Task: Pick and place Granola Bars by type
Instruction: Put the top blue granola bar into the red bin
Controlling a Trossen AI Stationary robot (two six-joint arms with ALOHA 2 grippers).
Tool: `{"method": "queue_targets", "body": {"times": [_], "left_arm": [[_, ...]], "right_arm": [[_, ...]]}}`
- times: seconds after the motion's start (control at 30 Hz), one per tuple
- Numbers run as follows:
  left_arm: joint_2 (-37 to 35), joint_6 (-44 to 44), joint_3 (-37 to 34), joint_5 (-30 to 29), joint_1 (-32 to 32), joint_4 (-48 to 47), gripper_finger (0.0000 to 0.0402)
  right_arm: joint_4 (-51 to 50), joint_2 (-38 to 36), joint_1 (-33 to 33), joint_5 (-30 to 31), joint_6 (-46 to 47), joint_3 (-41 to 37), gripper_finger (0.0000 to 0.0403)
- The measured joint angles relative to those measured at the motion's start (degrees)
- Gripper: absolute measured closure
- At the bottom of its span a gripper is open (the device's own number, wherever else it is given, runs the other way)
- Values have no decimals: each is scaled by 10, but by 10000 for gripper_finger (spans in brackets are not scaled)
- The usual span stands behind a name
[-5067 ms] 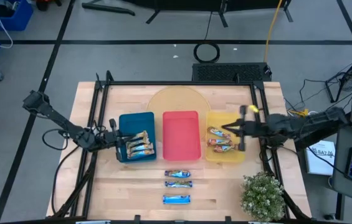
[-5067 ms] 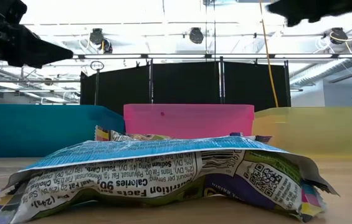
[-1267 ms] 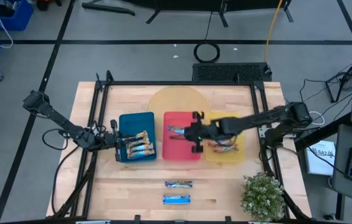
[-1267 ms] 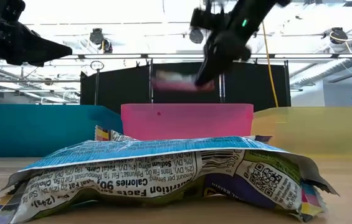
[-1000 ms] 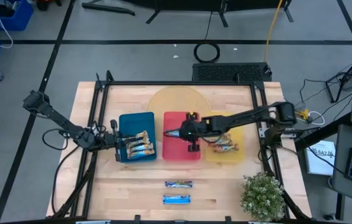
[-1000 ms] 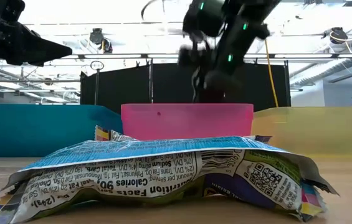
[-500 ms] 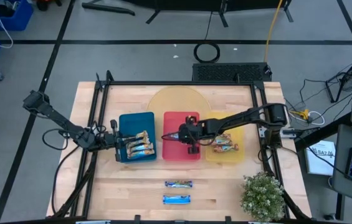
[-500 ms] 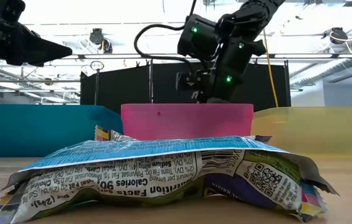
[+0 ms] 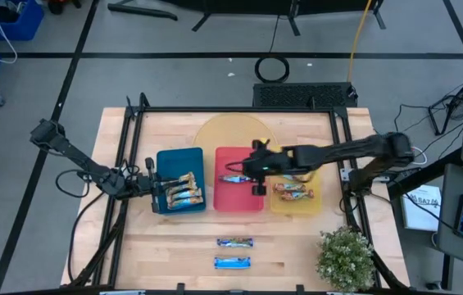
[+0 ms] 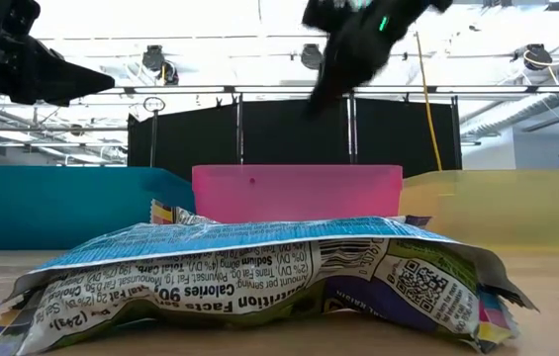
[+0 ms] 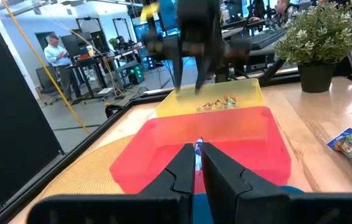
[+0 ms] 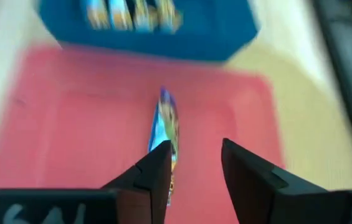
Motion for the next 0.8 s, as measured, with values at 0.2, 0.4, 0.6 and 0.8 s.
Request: {"method": "queue_targets", "body": {"times": [0.2, 0.4, 0.6, 0.8], "left_arm": [[0, 0, 0, 0, 0, -5, 364], [0, -14, 0, 0, 0, -30, 364], [0, -34, 0, -1, 0, -27, 364], [0, -105, 11, 44, 0, -68, 364]], "right_arm": [[35, -157, 52, -3, -46, -56, 311], [147, -358, 90, -29, -47, -211, 394], [234, -500, 122, -26, -39, -380, 396], [369, -550, 140, 47, -30, -516, 402]]}}
